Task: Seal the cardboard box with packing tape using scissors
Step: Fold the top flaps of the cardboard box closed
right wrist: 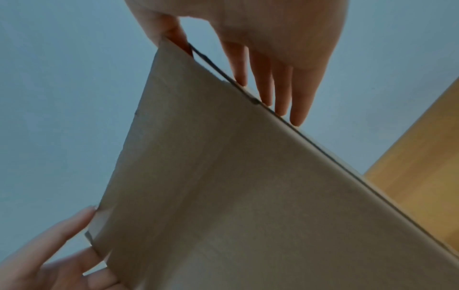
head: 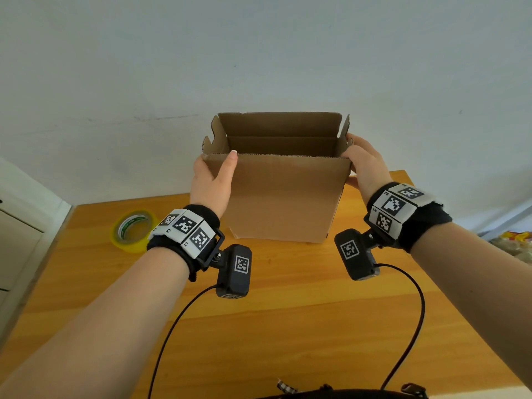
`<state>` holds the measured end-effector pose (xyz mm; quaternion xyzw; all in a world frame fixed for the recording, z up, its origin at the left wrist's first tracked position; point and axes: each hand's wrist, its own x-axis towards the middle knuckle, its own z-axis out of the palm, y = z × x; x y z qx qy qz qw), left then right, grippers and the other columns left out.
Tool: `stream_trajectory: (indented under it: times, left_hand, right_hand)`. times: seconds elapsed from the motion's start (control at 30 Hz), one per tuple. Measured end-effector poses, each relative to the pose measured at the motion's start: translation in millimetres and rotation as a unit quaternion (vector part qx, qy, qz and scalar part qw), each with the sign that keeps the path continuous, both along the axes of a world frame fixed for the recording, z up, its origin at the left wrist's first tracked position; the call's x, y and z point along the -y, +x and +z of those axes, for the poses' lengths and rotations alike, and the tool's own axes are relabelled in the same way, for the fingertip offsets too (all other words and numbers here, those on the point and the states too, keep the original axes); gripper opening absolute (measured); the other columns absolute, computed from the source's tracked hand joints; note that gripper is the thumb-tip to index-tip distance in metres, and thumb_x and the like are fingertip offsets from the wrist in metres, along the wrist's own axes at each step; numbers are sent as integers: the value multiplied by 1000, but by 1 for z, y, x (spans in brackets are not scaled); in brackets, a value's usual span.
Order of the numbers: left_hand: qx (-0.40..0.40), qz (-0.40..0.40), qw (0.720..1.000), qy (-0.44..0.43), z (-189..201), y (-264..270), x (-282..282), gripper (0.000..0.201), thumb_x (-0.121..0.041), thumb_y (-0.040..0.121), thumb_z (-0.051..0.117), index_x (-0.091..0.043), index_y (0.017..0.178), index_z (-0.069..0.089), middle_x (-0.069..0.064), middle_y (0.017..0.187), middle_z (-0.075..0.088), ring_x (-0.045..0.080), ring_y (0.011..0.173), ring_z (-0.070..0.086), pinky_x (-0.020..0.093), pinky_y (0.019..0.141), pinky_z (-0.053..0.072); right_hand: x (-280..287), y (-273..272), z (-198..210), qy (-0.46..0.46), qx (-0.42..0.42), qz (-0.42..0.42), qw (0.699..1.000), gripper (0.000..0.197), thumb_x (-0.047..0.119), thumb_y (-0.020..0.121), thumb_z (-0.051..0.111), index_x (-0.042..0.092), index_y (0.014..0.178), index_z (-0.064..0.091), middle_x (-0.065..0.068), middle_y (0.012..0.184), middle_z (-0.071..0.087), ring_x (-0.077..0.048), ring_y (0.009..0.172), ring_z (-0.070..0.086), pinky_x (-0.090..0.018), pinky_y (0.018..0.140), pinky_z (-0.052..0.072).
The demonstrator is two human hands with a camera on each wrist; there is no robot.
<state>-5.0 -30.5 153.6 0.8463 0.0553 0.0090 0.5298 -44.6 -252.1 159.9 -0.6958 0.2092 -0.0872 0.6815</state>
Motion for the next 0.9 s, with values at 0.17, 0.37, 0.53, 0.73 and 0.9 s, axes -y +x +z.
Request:
stream_trajectory:
  times: [0.17, 0.37, 0.53, 0.73, 0.9]
  left_hand:
    - [27, -14, 999, 41, 1, 1, -2, 57, -49, 96, 33, -10, 138, 38, 8, 137, 47, 24, 127, 42, 29, 100, 30]
    - [48, -23, 998, 38, 1, 2, -2, 43, -39, 100, 29, -12, 128, 48, 4, 119, 55, 18, 108, 48, 23, 87, 30]
    - [49, -27, 998, 43, -1, 0, -2, 42, -38, 100, 29, -10, 123, 50, -3, 103, 49, 12, 96, 43, 23, 84, 30]
    - [59, -33, 996, 56, -3, -1, -5, 41, -39, 99, 30, -9, 117, 52, -2, 99, 50, 13, 94, 44, 25, 83, 31]
    - [62, -34, 995, 64, -5, -1, -8, 31, -40, 99, 32, -15, 96, 49, -6, 81, 47, 15, 85, 45, 26, 78, 32]
  right_hand:
    - [1, -5, -3, -36, 38, -21, 998, 39, -1, 84, 38, 28, 90, 64, 7, 76, 61, -9, 71, 56, -21, 70, 47]
    - [0, -12, 0, -62, 69, -27, 995, 35, 5, 88, 45, 26, 109, 63, 14, 84, 65, 13, 69, 57, -6, 68, 45]
    - [-5, -15, 1, -61, 28, -5, 998, 54, 46, 82, 48, 17, 127, 57, -2, 125, 60, -14, 118, 51, -31, 104, 37]
    - [-4, -15, 1, -91, 27, 24, 995, 50, 44, 83, 53, 22, 128, 56, 1, 129, 58, -11, 123, 47, -28, 106, 32]
    - [-4, -12, 4, -107, -3, 31, 994, 49, 49, 83, 53, 21, 121, 62, 1, 120, 64, -12, 118, 53, -29, 104, 36]
